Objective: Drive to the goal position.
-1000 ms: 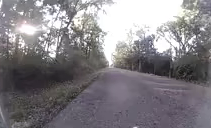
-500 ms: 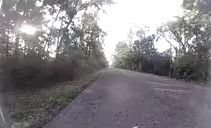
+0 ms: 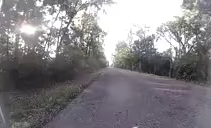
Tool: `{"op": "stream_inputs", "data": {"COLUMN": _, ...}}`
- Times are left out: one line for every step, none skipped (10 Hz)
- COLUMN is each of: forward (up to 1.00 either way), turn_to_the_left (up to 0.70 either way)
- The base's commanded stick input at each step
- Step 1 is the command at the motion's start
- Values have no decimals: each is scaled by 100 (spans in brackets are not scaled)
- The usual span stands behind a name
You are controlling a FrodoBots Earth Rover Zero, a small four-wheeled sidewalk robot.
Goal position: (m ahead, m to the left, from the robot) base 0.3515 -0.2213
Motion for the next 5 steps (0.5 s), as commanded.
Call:
{"op": "stream_inputs", "data": {"forward": 0, "turn_to_the_left": 0}}
{"op": "stream_inputs", "data": {"forward": 0, "turn_to_the_left": 0}}
{"op": "stream_inputs", "data": {"forward": 0, "turn_to_the_left": 0}}
{"op": "stream_inputs", "data": {"forward": 0, "turn_to_the_left": 0}}
{"op": "stream_inputs", "data": {"forward": 0, "turn_to_the_left": 0}}
